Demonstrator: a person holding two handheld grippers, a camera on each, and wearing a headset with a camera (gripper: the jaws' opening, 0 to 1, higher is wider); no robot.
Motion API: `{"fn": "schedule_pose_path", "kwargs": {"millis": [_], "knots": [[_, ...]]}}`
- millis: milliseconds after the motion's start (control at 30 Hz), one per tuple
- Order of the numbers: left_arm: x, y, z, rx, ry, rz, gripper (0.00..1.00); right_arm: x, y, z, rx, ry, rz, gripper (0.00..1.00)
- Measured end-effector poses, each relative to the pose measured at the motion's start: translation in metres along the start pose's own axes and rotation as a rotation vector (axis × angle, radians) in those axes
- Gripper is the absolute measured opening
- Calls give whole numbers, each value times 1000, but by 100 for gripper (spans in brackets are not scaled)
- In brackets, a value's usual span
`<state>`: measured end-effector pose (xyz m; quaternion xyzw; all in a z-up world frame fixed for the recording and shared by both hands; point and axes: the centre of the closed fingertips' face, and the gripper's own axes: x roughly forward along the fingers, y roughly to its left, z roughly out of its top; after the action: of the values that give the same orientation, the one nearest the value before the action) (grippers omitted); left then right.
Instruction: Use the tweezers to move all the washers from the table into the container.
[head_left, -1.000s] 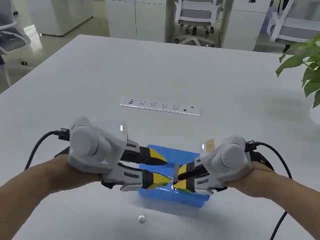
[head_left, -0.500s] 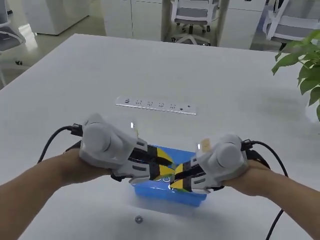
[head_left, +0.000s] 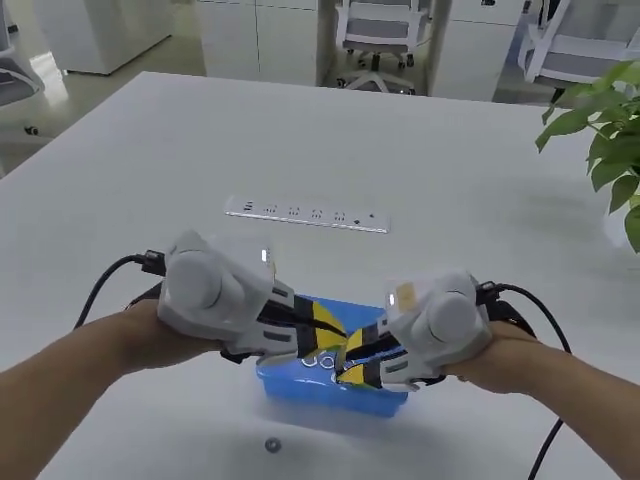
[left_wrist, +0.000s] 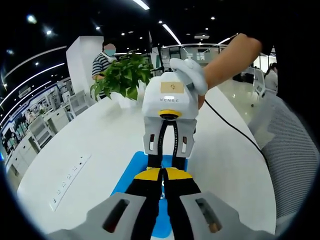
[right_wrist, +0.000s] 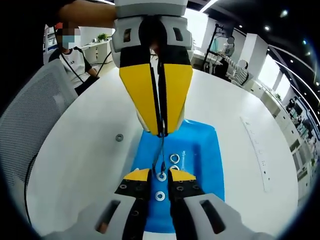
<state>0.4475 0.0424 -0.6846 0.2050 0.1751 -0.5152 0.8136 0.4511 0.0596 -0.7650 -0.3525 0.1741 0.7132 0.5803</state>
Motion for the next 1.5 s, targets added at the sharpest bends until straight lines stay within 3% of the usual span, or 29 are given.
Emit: {"fn": "schedule_pose_path", "kwargs": {"millis": [600,967,1133,1500], "knots": [[-12,7,12,-2,-25,37,5,-21,-5,4,60,-24,-66,23],[-28,9,18,0,-26,69,5,-40,-6,6,131,-44,-123,32],[-40,11,23,-15,-45,83,5,-47,-5,5,166,-45,-149,36],[-60,2,25,-18,-38,90,5,-62,-1,4,209,-55,-197,46]]}}
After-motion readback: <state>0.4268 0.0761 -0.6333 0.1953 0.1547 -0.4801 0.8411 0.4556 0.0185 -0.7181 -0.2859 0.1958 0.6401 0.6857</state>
